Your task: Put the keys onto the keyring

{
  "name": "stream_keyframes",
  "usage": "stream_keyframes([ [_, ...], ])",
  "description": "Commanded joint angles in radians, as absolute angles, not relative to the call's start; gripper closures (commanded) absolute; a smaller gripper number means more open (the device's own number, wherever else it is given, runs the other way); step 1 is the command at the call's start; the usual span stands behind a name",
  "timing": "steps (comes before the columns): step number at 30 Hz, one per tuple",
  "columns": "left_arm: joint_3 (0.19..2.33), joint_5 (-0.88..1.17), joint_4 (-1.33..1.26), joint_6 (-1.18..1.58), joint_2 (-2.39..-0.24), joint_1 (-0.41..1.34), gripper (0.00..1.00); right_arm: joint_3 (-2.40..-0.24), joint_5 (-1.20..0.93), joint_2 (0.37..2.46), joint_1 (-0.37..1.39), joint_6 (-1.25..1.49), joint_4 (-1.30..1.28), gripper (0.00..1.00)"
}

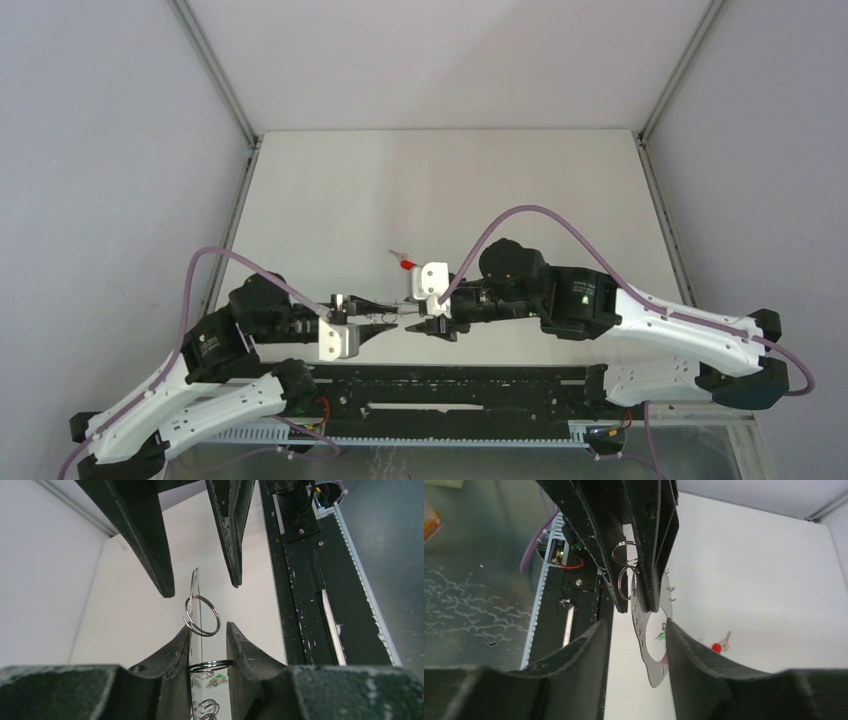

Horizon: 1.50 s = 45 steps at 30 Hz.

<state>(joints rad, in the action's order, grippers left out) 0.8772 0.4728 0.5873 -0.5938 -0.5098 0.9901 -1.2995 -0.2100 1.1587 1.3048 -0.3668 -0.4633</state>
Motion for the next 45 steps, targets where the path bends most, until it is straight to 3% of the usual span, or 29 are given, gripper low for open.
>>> stream_keyframes([
  [1,0.938,0.494,0.545,-0.597,-0.507,0.991,1.0,-1.345,-0.216,1.169,1.316,-0.381,-0.464,0.53],
  [3,0.943,0.503,0.543,-0.594,-0.51,0.991,1.0,-1.344,-0.184,1.185,1.324,-0.381,-0.442,0.7],
  [5,0.947,0.512,0.544,-0.591,-0.513,0.991,1.0,-1.345,-0.143,1.197,1.334,-0.38,-0.42,0.98],
  [7,0.95,0.519,0.56,-0.6,-0.515,0.991,0.94,-1.345,-0.112,1.197,1.335,-0.373,-0.411,1.0],
  [9,0.954,0.52,0.593,-0.621,-0.516,0.991,0.65,-1.33,-0.091,1.174,1.328,-0.363,-0.4,1.0],
  [10,0.955,0.517,0.607,-0.63,-0.512,0.991,0.58,-1.317,-0.091,1.156,1.322,-0.355,-0.388,1.0],
  [13,0.95,0.51,0.615,-0.629,-0.506,0.991,0.48,-1.27,-0.133,1.096,1.302,-0.331,-0.347,1.0],
  [15,0.954,0.518,0.613,-0.619,-0.51,0.991,0.48,-1.265,-0.142,1.089,1.306,-0.332,-0.352,1.0],
  [23,0.983,0.538,0.617,-0.594,-0.546,0.991,0.5,-1.276,-0.087,1.106,1.342,-0.358,-0.395,1.0],
  [25,0.975,0.52,0.617,-0.604,-0.547,0.991,0.54,-1.281,-0.08,1.106,1.351,-0.362,-0.402,1.0],
  [29,0.948,0.484,0.642,-0.632,-0.548,0.991,0.72,-1.281,-0.083,1.093,1.361,-0.361,-0.397,1.0],
  [35,0.94,0.478,0.629,-0.603,-0.56,0.991,0.85,-1.28,-0.111,1.094,1.377,-0.356,-0.385,1.0],
  [38,0.945,0.468,0.627,-0.575,-0.566,0.991,0.98,-1.281,-0.11,1.09,1.377,-0.353,-0.384,1.0],
  [45,0.951,0.439,0.56,-0.386,-0.571,0.982,1.0,-1.259,-0.04,1.091,1.365,-0.347,-0.332,1.0],
])
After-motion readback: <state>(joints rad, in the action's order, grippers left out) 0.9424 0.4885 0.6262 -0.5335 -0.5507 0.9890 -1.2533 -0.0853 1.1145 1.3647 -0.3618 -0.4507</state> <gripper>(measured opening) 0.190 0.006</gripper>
